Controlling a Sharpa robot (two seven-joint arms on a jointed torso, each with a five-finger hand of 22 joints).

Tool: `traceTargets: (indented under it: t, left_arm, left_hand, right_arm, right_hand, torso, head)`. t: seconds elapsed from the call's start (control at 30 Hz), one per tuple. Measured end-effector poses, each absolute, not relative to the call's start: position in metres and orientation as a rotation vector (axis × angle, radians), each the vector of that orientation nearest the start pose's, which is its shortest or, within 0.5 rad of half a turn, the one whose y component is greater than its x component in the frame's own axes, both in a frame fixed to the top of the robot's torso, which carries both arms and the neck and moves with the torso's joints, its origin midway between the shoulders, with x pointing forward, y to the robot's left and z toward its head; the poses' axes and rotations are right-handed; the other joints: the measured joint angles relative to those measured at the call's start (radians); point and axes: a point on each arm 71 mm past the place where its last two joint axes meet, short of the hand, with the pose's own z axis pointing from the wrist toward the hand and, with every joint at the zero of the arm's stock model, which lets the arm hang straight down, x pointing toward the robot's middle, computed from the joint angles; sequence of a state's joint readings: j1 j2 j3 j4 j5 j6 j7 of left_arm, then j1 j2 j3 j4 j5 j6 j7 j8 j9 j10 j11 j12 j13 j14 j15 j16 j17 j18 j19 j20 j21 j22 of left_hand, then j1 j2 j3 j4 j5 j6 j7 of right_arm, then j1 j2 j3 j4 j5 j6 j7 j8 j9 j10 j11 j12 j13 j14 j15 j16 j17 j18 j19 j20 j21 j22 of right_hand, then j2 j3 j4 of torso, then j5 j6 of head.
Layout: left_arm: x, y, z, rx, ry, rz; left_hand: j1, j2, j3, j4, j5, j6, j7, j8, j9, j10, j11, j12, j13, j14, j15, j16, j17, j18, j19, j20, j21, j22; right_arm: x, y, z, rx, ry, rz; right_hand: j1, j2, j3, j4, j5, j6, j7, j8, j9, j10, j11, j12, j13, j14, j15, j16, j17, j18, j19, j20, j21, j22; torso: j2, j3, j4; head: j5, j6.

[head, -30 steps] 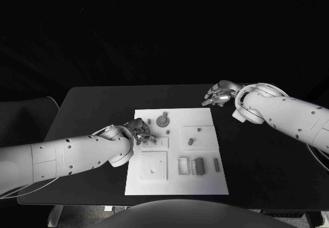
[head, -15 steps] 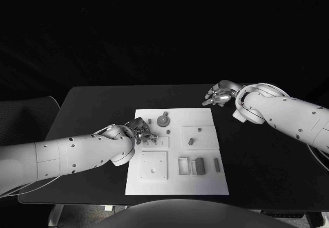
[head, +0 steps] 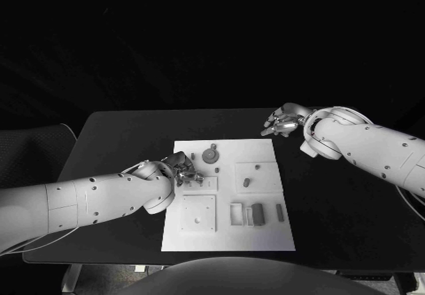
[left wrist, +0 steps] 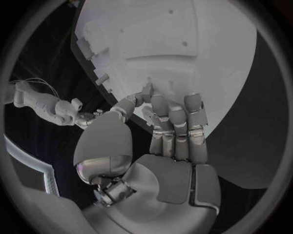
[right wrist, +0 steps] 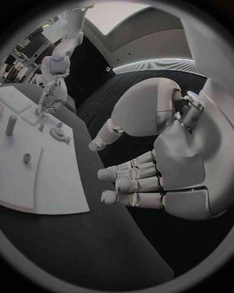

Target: Assemble the parts on the task board

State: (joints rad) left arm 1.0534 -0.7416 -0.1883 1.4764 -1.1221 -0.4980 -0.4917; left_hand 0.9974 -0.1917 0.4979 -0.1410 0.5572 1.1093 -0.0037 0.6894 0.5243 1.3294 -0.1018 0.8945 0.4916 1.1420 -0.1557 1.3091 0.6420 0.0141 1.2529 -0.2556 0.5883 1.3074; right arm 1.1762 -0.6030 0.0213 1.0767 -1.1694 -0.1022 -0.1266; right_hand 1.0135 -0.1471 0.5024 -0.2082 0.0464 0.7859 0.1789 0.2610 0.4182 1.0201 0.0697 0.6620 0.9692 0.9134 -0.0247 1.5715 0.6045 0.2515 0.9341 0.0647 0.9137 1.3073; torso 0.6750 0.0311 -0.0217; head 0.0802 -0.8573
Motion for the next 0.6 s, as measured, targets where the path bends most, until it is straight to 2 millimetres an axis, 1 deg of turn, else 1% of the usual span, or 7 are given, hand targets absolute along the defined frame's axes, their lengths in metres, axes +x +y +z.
traceTargets:
  t: [0.6]
  left_arm:
    - [0.4341,0.1944,-0.3165,-0.467,2.038,-0.408]
  left_hand:
    - [-0.001,0.001,0.003,0.003,-0.005,0.000,0.000,0.003,0.003,0.000,0.001,0.000,0.001,-0.002,-0.002,0.004,0.001,0.000,0.000,0.000,0.000,0.000]
  right_arm:
    - [0.5594,-0.2139,-0.2217,0.210,1.918,0.599]
  right_hand:
    - [0.000,0.000,0.000,0.000,0.000,0.002,0.002,0.000,0.000,0.000,0.000,0.000,0.000,0.000,0.001,0.000,0.000,0.002,0.000,0.000,0.000,0.000]
  torso:
    - [0.000,-0.0003,0.0007]
  head:
    - [0.000,-0.005]
